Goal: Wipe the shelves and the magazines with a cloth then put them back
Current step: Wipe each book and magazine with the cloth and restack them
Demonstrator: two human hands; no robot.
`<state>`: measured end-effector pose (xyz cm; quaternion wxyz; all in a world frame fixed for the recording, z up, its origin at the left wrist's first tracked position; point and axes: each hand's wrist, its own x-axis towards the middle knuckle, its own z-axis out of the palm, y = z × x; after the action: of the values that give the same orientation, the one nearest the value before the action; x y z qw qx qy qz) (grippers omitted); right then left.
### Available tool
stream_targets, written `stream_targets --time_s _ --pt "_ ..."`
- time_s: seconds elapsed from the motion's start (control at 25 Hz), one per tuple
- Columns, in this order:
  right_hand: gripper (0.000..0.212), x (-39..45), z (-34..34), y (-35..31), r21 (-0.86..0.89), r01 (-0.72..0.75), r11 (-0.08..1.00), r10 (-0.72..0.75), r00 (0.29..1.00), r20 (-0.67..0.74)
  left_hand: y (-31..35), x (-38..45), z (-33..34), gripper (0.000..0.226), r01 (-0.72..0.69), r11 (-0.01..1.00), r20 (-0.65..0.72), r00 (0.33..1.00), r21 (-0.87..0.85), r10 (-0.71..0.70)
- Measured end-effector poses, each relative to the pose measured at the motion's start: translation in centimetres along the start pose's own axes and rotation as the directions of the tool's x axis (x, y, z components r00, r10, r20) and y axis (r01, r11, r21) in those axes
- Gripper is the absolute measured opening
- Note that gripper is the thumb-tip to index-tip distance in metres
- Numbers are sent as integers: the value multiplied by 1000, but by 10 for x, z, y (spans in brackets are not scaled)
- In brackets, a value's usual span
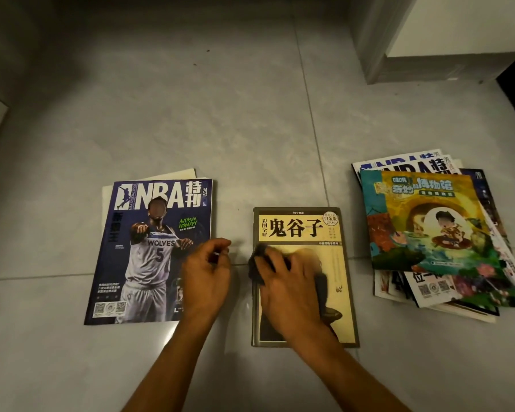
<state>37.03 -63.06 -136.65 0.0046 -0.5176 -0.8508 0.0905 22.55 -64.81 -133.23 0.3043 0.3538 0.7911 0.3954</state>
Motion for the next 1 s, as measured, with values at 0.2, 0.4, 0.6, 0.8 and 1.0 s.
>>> stream_targets --time_s 0.2,0.4,0.6,0.8,1.0 --pt "49 85 -18 9 46 -32 998 35 998 -53 7 0 -6 20 -23 1000 9 1000 -6 23" --pt "79 0 -14 -9 51 -47 998 41 992 118 12 16 -10 20 -49 999 -20 999 -16 48" --pt "78 6 -11 -10 -17 -27 999 29 997 78 0 17 -7 21 -42 999 -13 999 -11 42" --pt "47 85 -27 1 -9 -39 999 39 998 -54 -3 13 -20 22 -15 1000 13 1000 -4 15" --pt "66 -10 -16 -10 -28 11 1000 -9 997 70 3 23 -17 20 -4 1000 29 1000 -26 5"
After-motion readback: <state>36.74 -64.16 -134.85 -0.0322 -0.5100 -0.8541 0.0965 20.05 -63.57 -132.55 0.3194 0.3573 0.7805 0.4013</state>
